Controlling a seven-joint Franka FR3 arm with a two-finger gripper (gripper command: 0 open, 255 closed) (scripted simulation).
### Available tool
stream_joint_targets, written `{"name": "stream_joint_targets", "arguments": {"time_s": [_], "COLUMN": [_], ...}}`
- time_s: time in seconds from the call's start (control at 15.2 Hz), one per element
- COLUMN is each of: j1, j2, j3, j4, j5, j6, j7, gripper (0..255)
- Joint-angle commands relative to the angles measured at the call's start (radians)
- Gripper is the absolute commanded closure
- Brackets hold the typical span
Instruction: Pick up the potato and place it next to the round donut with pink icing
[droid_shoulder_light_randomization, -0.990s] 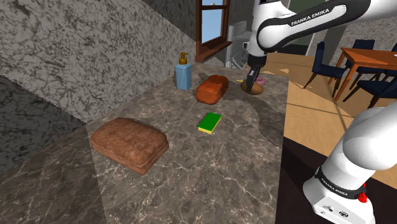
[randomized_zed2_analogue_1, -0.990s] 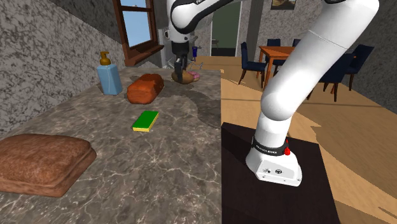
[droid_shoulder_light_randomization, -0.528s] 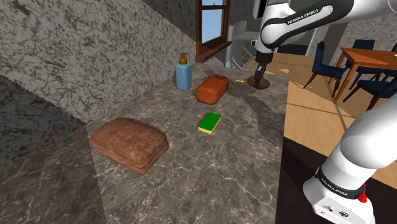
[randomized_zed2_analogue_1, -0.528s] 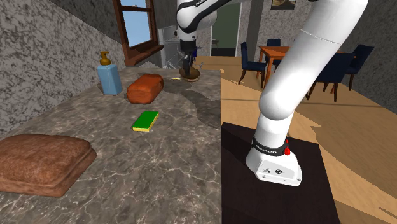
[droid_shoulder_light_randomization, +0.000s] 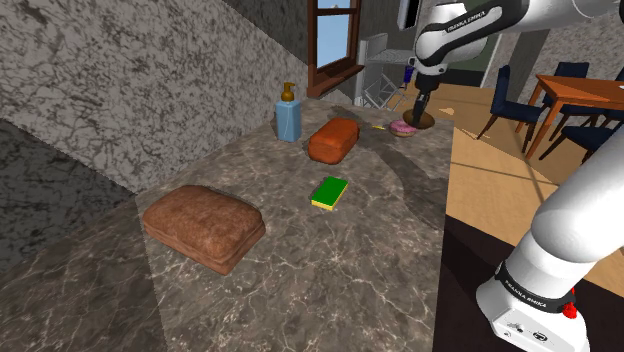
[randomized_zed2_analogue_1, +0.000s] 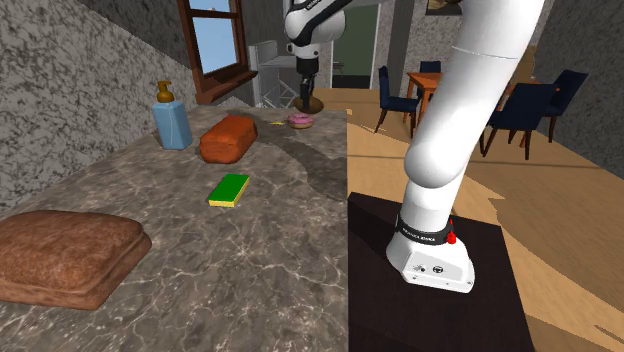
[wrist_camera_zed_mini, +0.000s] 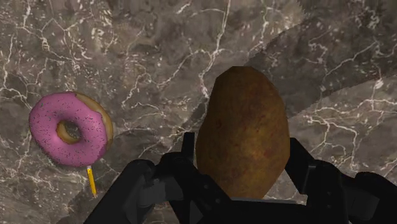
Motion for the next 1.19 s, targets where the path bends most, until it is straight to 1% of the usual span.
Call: {"name": "stream_joint_targets", "arguments": {"time_s": [0.0, 0.2, 1.12], "j1": [-0.015, -0.046, -0.053], "j2": [0.056, 0.151, 0.222], "j3": [-0.029, -0.07, -0.07], "j4": [0.059, 0.164, 0.05], "j5": [0.022, 0.068, 0.098], "j6": [0.0, -0.012, 0.169], "j7": [-0.057, -0.152, -0.166], "gripper": [255, 255, 255]}}
